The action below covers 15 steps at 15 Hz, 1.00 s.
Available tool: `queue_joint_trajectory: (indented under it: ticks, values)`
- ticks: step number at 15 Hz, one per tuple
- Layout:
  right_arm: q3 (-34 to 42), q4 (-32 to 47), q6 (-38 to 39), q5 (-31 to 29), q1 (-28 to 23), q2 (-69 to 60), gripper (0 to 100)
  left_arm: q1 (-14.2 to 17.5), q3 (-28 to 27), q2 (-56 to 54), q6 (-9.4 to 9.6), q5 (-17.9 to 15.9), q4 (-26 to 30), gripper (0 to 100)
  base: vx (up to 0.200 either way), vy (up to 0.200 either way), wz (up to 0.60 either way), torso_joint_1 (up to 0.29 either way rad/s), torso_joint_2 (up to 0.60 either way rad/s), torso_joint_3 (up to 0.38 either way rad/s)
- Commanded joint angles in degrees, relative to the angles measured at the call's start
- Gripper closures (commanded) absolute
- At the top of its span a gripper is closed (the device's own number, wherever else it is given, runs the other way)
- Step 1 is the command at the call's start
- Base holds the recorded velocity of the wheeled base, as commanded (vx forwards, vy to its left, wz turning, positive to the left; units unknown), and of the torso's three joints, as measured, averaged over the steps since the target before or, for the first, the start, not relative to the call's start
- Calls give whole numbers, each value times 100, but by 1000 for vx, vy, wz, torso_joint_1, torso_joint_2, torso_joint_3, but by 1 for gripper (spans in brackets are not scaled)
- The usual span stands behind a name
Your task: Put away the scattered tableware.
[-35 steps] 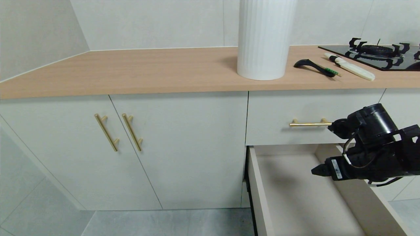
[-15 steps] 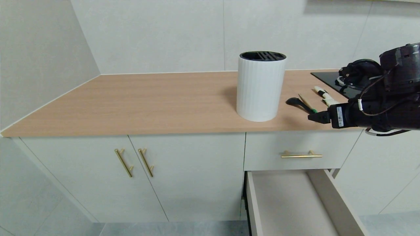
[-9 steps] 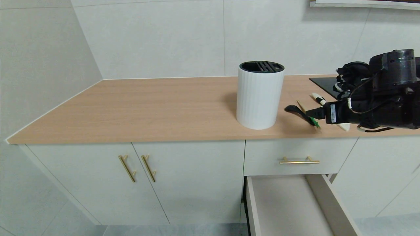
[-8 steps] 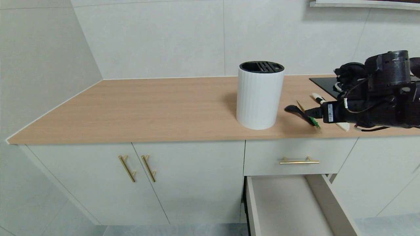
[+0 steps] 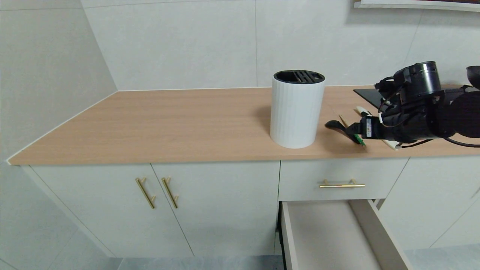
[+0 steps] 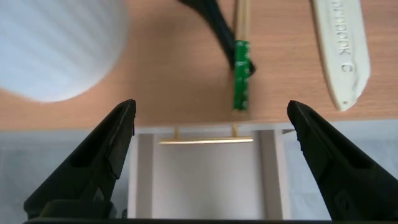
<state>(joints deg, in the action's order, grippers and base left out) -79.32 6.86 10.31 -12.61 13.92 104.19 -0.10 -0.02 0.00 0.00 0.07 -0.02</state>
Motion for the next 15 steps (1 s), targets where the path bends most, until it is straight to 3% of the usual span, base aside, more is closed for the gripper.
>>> queue_joint_trajectory:
  ticks: [1,15]
  values:
    - [-92,-10,-3,-40,-65,339,0,1,2,0,0,1,-6,0,0,0,0,0,0,0]
    - [-329,-27,-12,-234,-302,901,0,1,2,0,0,1,-6,0,0,0,0,0,0,0]
